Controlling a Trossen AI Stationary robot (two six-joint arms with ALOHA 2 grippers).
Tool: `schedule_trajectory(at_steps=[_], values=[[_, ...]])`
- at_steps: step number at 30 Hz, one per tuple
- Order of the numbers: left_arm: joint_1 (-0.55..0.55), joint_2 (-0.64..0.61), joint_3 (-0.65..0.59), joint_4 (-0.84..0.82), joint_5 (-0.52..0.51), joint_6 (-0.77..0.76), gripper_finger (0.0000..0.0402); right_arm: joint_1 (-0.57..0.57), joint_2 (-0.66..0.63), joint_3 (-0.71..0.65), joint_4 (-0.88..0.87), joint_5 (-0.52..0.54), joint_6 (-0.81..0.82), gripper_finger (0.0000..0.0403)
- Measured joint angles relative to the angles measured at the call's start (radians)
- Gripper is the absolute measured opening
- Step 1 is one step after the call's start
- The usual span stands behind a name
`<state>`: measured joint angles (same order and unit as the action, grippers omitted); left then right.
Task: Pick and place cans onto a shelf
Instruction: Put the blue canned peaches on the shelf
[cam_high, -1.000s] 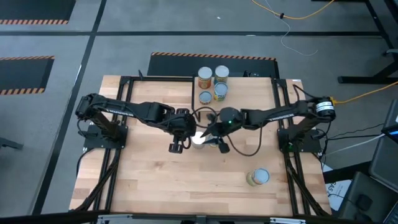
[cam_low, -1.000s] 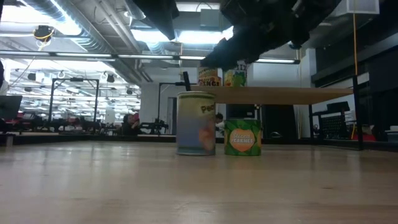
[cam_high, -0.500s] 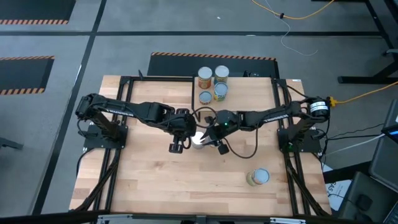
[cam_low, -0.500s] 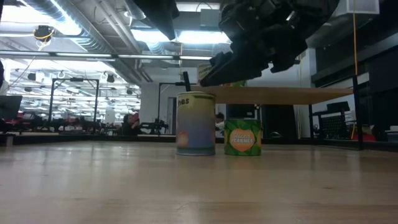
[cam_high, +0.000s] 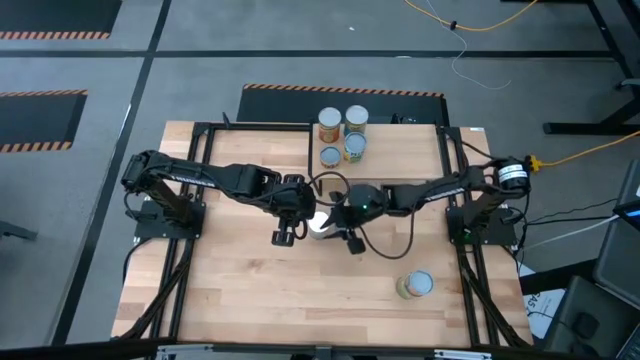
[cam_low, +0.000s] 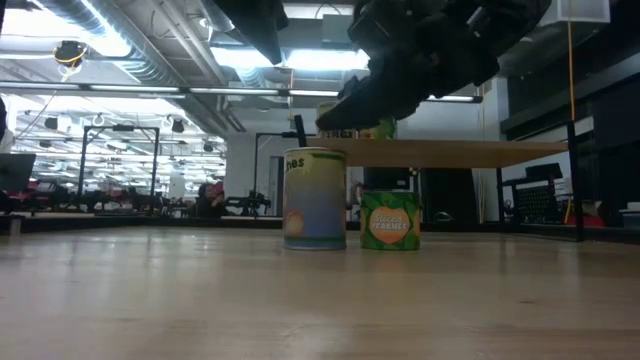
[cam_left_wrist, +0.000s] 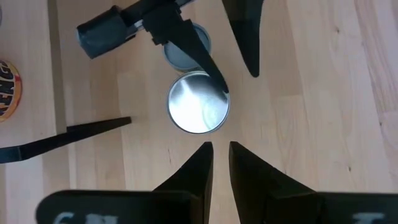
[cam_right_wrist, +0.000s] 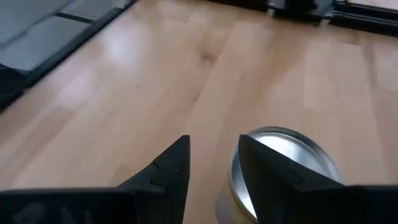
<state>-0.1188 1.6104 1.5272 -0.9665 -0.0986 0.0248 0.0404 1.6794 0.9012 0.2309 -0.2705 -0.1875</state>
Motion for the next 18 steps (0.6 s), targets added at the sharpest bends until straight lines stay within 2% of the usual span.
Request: schedule_trajectory(at_steps=[3,6,18], values=[[0.000,0.000,0.000,0.000,0.000,0.000,0.0044,0.023,0.000,0.000,0.003,0.099,0.000,0.0141],[0.000,0.000,0.000,0.000,0.000,0.000,0.0044,0.037,0.000,0.000,0.005,0.155,0.030,0.0141],[0.000,0.000,0.000,0.000,0.000,-0.015,0.0044,0.049,0.020,-0.001,0.013,0.174,0.079,0.0141]])
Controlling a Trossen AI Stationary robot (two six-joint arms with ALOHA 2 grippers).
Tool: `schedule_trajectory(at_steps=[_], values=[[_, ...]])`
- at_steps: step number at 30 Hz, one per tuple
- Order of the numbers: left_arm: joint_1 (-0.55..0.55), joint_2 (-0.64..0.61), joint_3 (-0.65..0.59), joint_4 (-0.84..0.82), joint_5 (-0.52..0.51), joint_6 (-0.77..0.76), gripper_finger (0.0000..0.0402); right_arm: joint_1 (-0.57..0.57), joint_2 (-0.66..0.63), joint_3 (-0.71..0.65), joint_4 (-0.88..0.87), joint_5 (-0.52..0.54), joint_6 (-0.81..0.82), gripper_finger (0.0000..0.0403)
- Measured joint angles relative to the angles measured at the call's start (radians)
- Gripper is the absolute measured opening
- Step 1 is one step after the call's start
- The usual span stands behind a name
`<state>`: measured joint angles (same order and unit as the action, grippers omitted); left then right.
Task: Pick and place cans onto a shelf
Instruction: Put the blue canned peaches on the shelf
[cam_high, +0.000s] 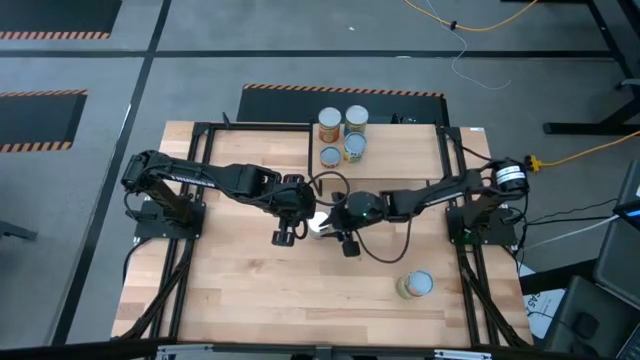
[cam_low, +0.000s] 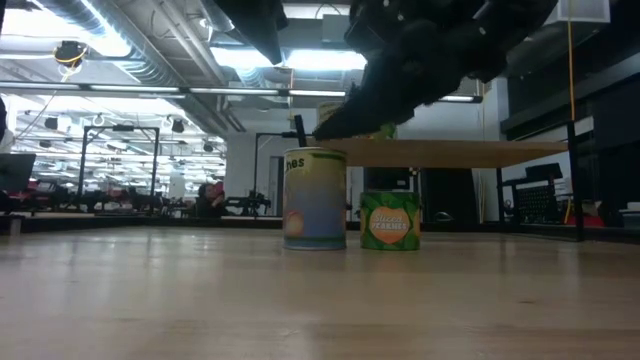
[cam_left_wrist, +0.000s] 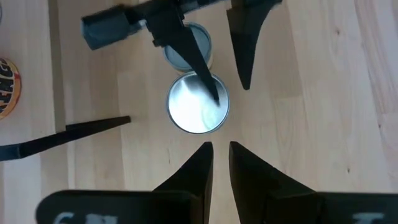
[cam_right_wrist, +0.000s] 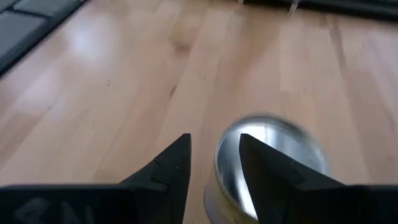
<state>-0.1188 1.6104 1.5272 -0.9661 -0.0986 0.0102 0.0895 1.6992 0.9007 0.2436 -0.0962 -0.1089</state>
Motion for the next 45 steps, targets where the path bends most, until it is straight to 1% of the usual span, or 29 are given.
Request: schedule_trajectory(at_steps=[9,14,18,26,29,33,37,41,45], values=[[0.000,0.000,0.000,0.001,0.000,-0.008,0.0044,0.000,0.076,0.002,0.068,0.003,-0.001,0.0141],[0.000,0.000,0.000,0.001,0.000,-0.008,0.0044,0.001,0.077,0.003,0.061,0.073,-0.003,0.0133],[0.000,0.000,0.000,0.001,0.000,-0.008,0.0044,0.000,0.077,0.003,0.057,0.083,-0.002,0.0104],[0.000,0.000,0.000,0.001,0.000,-0.008,0.0044,0.000,0.077,0.003,0.053,0.083,-0.003,0.0017],[0.000,0.000,0.000,0.001,0.000,-0.008,0.0044,0.000,0.068,0.002,0.043,0.078,-0.009,0.0009],[0.000,0.000,0.000,0.004,0.000,-0.004,0.0044,0.000,0.035,-0.002,0.007,0.073,-0.031,0.0009],[0.001,-0.005,0.000,0.037,-0.001,0.000,0.0044,0.000,-0.020,-0.004,-0.041,0.041,-0.042,0.0004],[0.001,-0.006,0.000,0.058,-0.011,0.030,0.0044,0.000,-0.097,-0.004,-0.106,0.033,-0.054,0.0004],[0.001,-0.006,0.000,0.062,-0.044,0.052,0.0044,-0.007,-0.194,-0.003,-0.161,-0.018,-0.056,0.0004]])
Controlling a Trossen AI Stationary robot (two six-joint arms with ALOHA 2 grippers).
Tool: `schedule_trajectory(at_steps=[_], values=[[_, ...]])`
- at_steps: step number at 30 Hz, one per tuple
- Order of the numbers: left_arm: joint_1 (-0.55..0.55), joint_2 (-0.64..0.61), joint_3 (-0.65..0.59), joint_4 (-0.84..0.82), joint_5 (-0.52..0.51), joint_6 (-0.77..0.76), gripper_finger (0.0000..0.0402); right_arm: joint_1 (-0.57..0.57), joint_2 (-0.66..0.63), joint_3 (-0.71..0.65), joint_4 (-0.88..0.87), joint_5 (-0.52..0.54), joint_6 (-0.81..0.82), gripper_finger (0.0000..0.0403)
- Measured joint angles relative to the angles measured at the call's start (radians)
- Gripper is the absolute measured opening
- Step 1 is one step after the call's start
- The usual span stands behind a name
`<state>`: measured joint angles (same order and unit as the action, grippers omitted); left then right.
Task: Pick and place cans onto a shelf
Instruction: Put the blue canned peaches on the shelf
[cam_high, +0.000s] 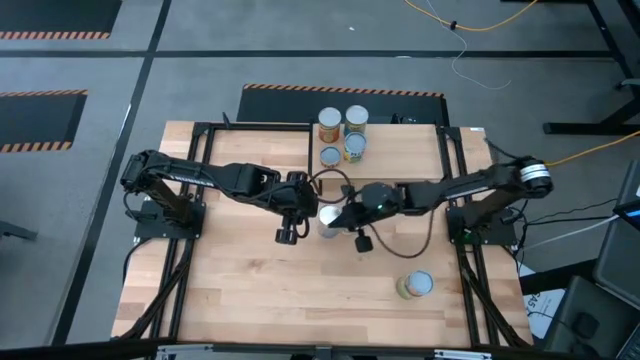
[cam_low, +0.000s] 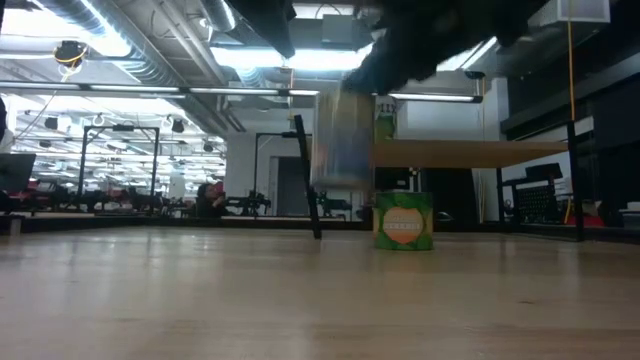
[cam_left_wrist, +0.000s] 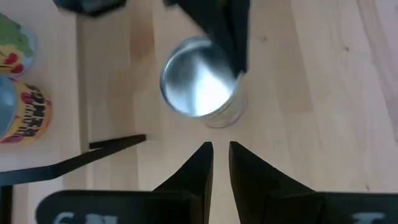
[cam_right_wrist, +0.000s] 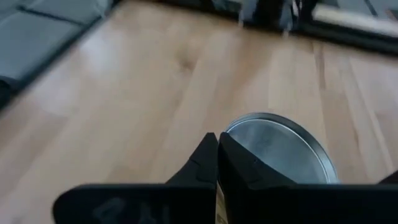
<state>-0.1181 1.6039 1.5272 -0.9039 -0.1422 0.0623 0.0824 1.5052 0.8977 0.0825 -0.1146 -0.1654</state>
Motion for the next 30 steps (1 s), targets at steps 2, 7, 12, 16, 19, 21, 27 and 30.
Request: schedule_trajectory(at_steps=[2,7,12,16,19,21,27,30], values=[[0.003,0.000,0.000,0.002,-0.008,0.000,0.0044,-0.005,-0.055,0.001,-0.040,-0.024,0.000,0.0004],[0.006,0.000,0.000,0.002,-0.010,0.000,0.0044,-0.020,-0.208,0.001,-0.156,-0.047,-0.060,0.0003],[0.006,0.000,0.000,0.002,-0.010,0.001,0.0044,-0.051,-0.367,0.001,-0.303,-0.051,-0.187,0.0003],[0.006,0.000,0.000,0.002,-0.010,0.000,0.0044,-0.109,-0.480,0.001,-0.393,-0.115,-0.259,0.0003],[0.006,0.000,0.000,0.002,-0.010,0.000,0.0044,-0.164,-0.553,0.002,-0.450,-0.171,-0.334,0.0003],[0.006,0.000,0.000,0.002,-0.009,0.001,0.0044,-0.204,-0.588,0.002,-0.486,-0.177,-0.391,0.0003],[0.006,0.000,0.000,0.004,-0.009,0.000,0.0044,-0.333,-0.635,0.003,-0.541,-0.178,-0.477,0.0003],[0.006,0.000,0.000,0.004,-0.009,0.000,0.0044,-0.395,-0.631,0.003,-0.594,-0.177,-0.524,0.0003]])
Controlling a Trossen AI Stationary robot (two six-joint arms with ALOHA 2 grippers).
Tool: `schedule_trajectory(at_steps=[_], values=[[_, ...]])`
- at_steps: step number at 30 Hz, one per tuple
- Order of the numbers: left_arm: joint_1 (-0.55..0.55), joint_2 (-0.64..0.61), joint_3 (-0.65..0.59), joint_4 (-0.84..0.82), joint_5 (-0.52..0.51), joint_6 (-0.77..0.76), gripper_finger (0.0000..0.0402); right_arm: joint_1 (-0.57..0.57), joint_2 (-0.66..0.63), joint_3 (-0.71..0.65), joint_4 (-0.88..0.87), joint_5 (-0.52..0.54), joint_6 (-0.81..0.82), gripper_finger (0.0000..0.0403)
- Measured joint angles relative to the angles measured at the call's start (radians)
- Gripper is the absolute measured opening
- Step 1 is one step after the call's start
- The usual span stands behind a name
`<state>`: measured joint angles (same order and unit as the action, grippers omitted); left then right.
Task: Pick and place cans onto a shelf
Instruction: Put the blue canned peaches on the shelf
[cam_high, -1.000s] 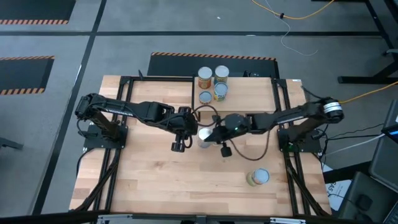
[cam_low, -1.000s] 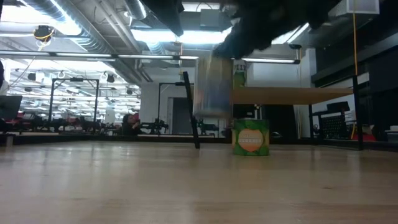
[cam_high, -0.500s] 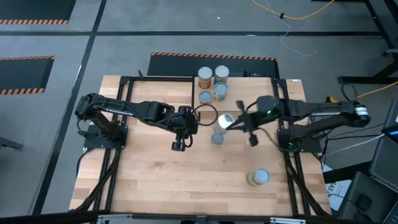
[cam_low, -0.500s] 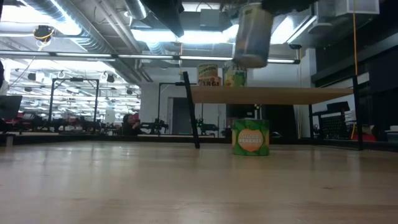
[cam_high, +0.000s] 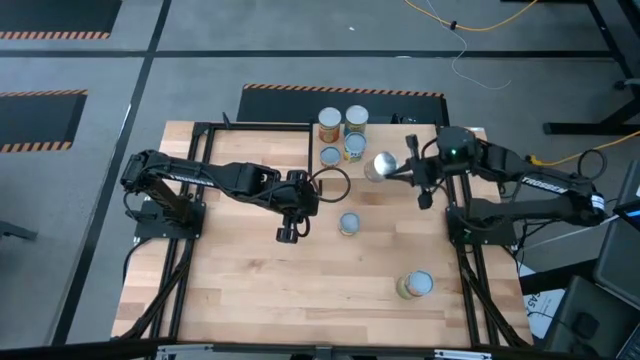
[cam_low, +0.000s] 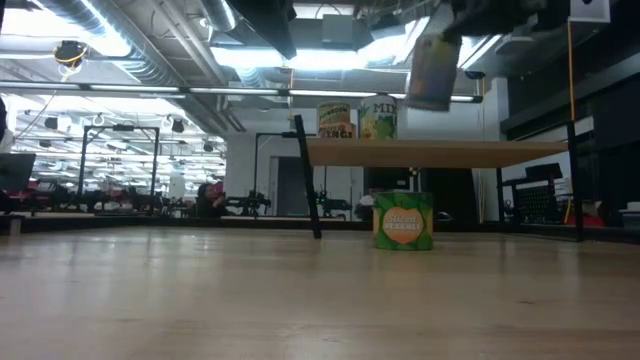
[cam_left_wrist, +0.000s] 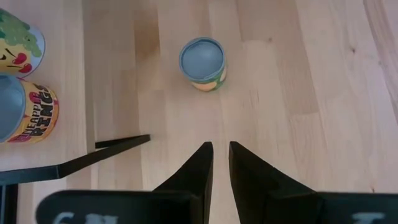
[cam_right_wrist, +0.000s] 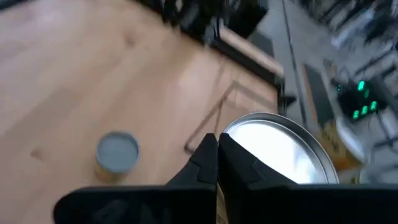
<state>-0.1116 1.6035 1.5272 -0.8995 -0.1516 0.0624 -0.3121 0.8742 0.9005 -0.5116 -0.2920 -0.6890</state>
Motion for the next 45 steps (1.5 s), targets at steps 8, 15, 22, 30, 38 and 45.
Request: schedule_trajectory(at_steps=[8,15,22,30,38,45], values=[[0.000,0.000,0.000,0.003,0.000,-0.001,0.0044,-0.125,0.024,0.000,-0.057,-0.065,-0.001,0.0003],[0.000,0.000,0.000,0.003,0.000,-0.001,0.0044,-0.195,0.023,0.000,-0.055,-0.104,0.003,0.0008],[0.000,0.000,0.000,0.004,0.000,-0.003,0.0044,-0.255,0.060,-0.007,-0.056,-0.105,0.003,0.0009],[0.000,0.000,0.000,0.004,0.000,-0.005,0.0044,-0.295,0.125,-0.008,-0.010,-0.125,0.003,0.0010],[0.000,0.000,0.000,0.004,0.000,-0.009,0.0044,-0.295,0.128,-0.008,-0.001,-0.111,0.004,0.0010],[0.000,0.000,0.000,0.004,0.000,-0.009,0.0044,-0.295,0.128,-0.009,0.005,-0.069,0.004,0.0010]])
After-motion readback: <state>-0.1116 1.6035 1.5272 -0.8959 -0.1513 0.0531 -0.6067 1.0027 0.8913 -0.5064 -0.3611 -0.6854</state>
